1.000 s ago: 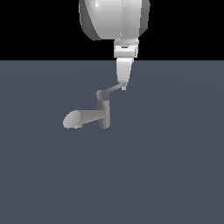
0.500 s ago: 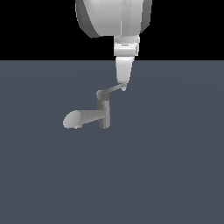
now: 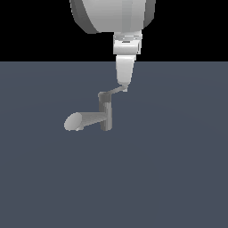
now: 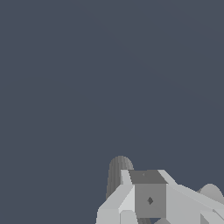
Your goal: Turn on the faucet by rotating a designated handle.
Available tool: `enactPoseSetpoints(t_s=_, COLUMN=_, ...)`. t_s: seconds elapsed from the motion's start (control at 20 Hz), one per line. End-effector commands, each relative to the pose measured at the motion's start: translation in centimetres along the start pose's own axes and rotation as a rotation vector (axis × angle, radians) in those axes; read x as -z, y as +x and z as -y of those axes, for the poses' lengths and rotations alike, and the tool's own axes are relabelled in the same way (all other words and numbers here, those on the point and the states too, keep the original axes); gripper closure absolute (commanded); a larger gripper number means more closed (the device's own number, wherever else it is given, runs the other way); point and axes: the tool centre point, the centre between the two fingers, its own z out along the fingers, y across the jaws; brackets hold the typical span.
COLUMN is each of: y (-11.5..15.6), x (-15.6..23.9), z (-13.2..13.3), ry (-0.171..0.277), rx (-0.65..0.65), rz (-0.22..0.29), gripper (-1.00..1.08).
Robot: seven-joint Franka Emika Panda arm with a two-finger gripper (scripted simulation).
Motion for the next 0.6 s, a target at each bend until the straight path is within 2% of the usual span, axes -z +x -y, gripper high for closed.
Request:
enactPoseSetpoints(t_s=0.0, y=0.7, x=-1.2, z=-1.7, ry=-0.031, rx=-0.009, rz=-0.005, gripper=1.08)
enactPoseSetpoints(t_s=0.1, y=0.8, x=-1.2, z=-1.9, ry=-0.031, rx=-0.009, rz=-0.005, gripper=1.08)
enactPoseSetpoints(t_s=0.15, y=-0.1, x=0.2, z=-0.6, ry=0.004, rx=0.002, rz=0.005, gripper=1.08)
enactPoseSetpoints(t_s=0.55, y=-1.4, x=-0.3, z=-3.1, ry=-0.008, rx=-0.001, rz=0.001, gripper=1.08)
